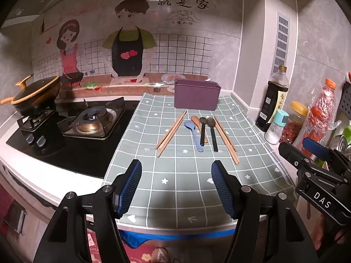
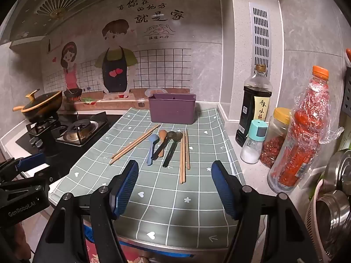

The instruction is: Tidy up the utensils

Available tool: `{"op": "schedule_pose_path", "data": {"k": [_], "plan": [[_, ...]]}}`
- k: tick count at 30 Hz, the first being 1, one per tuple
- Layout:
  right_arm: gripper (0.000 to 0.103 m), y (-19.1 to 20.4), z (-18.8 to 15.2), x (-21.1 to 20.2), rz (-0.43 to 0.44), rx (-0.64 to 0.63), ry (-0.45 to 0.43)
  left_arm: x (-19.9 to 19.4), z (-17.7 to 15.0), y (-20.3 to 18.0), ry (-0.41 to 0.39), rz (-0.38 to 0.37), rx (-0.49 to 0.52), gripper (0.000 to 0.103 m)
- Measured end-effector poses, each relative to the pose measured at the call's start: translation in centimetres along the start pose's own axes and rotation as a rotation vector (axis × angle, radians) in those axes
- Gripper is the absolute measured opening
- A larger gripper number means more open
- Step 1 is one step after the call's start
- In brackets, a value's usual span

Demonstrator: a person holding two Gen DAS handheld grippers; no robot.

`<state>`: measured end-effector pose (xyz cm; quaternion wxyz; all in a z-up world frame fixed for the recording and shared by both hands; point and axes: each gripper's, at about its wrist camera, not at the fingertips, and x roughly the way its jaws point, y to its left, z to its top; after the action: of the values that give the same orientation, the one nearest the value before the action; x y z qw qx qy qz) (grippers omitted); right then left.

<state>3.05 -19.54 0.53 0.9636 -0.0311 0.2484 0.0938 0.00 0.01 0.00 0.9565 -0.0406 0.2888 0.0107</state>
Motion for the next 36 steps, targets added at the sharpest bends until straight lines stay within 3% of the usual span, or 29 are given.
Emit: {"op": "schedule_pose_path", "data": {"k": [25, 36], "plan": [[0.067, -0.2, -0.1, 0.3, -0.001, 0.003, 0.000, 0.7, -0.2, -0.8, 0.009, 0.003, 0.001, 0.066], [0.067, 0.0, 0.2, 1.7, -0.008, -0.022, 0.016, 3.3, 0.7, 0.4, 0.054, -0.046, 0.002, 0.065]]}}
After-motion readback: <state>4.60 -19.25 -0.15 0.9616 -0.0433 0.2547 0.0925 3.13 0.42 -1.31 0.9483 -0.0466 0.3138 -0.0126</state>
